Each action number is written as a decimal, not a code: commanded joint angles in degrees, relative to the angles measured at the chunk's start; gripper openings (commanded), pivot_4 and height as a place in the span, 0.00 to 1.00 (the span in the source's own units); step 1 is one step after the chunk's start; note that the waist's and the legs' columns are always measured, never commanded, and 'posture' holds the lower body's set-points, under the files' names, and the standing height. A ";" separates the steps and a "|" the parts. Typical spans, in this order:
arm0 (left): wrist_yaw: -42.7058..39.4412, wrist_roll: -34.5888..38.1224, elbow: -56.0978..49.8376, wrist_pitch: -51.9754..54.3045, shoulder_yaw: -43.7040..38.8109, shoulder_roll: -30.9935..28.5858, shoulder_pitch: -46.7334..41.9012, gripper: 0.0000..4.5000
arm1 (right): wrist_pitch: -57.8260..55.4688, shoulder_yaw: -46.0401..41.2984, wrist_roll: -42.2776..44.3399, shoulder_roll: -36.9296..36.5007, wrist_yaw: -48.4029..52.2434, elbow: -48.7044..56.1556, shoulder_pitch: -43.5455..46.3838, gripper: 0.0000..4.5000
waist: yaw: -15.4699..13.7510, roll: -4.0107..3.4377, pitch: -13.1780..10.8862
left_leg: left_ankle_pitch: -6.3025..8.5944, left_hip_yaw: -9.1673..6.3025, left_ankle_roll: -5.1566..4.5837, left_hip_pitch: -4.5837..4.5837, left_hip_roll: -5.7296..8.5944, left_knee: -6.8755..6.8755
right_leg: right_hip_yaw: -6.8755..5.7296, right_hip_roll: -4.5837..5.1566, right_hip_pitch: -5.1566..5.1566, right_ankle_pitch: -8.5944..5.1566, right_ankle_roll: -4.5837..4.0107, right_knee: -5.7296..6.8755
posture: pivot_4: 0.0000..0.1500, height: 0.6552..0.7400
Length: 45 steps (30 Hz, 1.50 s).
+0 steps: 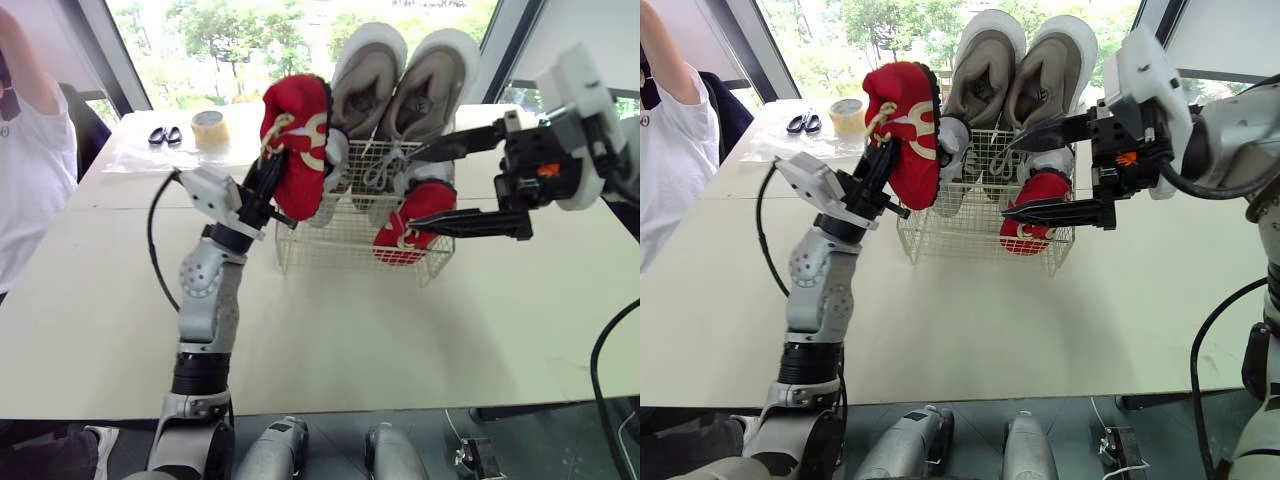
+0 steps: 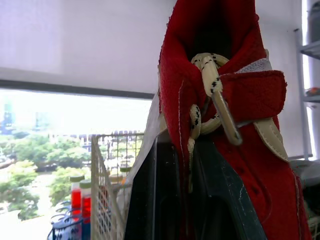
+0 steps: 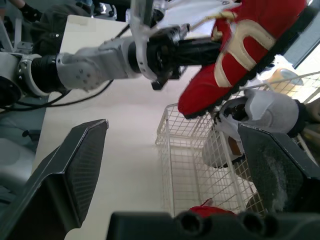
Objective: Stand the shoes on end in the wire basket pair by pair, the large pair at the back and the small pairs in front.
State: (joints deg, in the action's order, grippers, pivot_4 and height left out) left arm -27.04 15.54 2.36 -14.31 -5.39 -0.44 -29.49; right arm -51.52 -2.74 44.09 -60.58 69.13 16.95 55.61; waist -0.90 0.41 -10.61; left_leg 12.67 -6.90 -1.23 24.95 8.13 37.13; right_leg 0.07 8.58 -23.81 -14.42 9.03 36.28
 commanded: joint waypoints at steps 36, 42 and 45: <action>3.40 -4.94 3.76 -10.99 6.05 -3.99 18.28 0.88 | 3.19 -3.01 -0.30 0.09 -0.91 0.54 -1.15 1.00 | -0.98 -0.67 0.51 | 0.08 0.05 0.03 -0.39 -0.10 -0.06 | 0.03 -0.08 0.27 0.08 0.14 0.03 | 1.00 1.00; 3.84 -1.85 -6.02 -4.06 -0.35 -13.52 20.52 0.99 | 4.17 -3.38 -0.56 0.79 -1.32 0.22 -2.52 1.00 | -1.14 -0.65 0.46 | 0.09 0.04 0.04 -0.43 -0.35 -0.16 | 0.04 -0.33 0.18 0.08 0.11 0.03 | 1.00 1.00; -1.39 8.36 -13.76 6.54 -2.58 -19.52 22.33 0.99 | 4.88 -3.78 -1.03 0.90 -1.55 -0.16 -4.01 1.00 | -1.34 -0.65 0.46 | 0.14 0.04 0.11 -0.43 -0.34 -0.14 | 0.05 -0.32 0.07 0.10 0.09 -0.09 | 1.00 1.00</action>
State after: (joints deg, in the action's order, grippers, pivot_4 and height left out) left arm -25.85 18.26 -6.21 -12.42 -6.39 -18.25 -7.78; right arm -47.75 -4.72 43.41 -59.52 67.86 16.67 51.69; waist -2.24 -0.24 -10.15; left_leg 12.84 -6.85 -1.13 24.51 7.80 36.99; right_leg 0.12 8.26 -23.73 -14.32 9.11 36.15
